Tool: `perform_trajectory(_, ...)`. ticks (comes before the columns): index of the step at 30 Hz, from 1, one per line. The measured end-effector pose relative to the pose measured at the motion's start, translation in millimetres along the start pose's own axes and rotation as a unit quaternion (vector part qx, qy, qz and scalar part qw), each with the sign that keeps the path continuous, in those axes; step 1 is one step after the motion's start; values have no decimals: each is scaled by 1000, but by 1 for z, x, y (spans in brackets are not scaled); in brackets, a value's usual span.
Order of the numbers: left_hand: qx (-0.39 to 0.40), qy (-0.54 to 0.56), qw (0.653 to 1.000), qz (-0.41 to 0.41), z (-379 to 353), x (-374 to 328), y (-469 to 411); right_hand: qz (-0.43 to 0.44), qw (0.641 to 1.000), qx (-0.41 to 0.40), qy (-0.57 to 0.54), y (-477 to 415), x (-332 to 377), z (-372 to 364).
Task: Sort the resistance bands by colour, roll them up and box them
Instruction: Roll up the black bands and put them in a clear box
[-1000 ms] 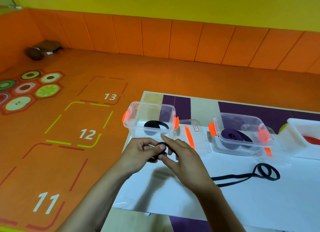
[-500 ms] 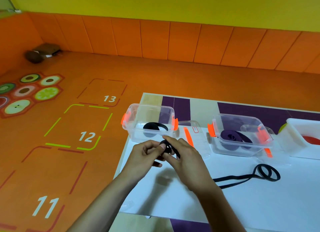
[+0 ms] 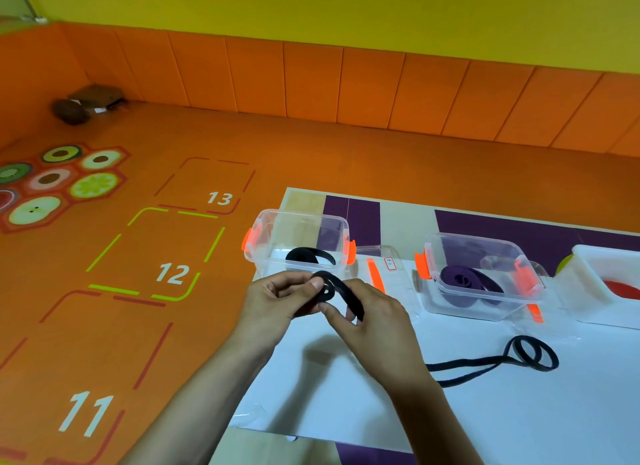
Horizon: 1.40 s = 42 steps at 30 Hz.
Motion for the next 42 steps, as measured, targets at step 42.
perform_trajectory(42, 19, -82, 996, 37, -22, 10, 17, -71, 997, -28, -31, 6, -1, 0)
Point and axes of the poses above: each hand's wrist, its own y-axis away from the middle knuckle, its own z-axis out of the back of the hand, x = y × z, the point moved 6 cm from there along -y, towards the middle knuckle, and after that the axes turned 11 degrees about -z, right-handed, at the moved point
